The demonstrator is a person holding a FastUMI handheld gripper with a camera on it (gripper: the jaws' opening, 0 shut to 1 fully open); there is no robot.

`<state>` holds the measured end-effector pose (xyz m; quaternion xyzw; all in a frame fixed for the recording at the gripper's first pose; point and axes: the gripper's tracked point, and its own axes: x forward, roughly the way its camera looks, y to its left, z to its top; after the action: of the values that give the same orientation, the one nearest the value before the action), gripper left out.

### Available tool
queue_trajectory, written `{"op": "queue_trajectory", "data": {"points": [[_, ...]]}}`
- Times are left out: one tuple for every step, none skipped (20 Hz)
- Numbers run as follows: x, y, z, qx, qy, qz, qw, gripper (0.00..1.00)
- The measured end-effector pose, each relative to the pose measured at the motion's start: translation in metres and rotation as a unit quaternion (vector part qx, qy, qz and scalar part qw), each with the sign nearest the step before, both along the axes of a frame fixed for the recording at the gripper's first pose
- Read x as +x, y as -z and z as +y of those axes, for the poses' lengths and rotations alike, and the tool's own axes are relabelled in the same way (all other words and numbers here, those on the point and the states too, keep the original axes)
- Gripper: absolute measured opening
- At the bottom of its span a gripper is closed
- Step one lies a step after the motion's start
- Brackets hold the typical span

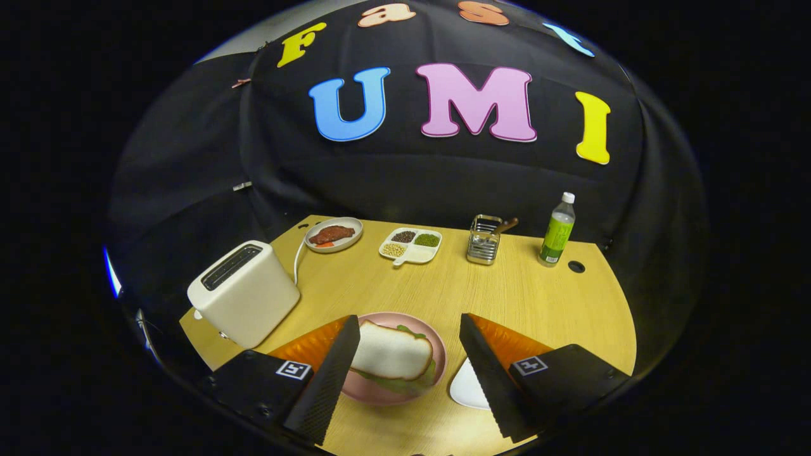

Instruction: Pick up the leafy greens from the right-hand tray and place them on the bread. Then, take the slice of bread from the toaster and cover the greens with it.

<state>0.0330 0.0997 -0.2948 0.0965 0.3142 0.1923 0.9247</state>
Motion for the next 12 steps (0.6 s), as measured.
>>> {"op": "queue_trajectory", "data": {"points": [[-0.001,-0.01,-0.001,0.0,-0.001,-0.008,1.0,0.99],[-0.001,-0.021,-0.001,0.002,-0.002,-0.016,1.0,0.99],[-0.003,-0.033,-0.002,0.005,-0.001,-0.026,1.0,0.99],[-0.005,-0.043,-0.002,0.007,0.0,-0.033,0.999,0.99],[-0.009,-0.055,-0.004,0.009,0.001,-0.041,0.999,0.99],[-0.011,-0.066,-0.005,0.009,0.003,-0.049,0.999,0.99],[-0.01,-0.076,-0.007,0.008,0.006,-0.058,0.998,0.99],[-0.014,-0.084,-0.009,0.009,0.008,-0.067,0.998,0.99],[-0.019,-0.094,-0.01,0.009,0.01,-0.074,0.997,0.98],[-0.023,-0.1,-0.008,0.009,0.01,-0.08,0.997,0.99],[-0.027,-0.105,-0.008,0.009,0.01,-0.083,0.996,0.99],[-0.033,-0.11,-0.008,0.009,0.009,-0.088,0.996,0.99]]}}
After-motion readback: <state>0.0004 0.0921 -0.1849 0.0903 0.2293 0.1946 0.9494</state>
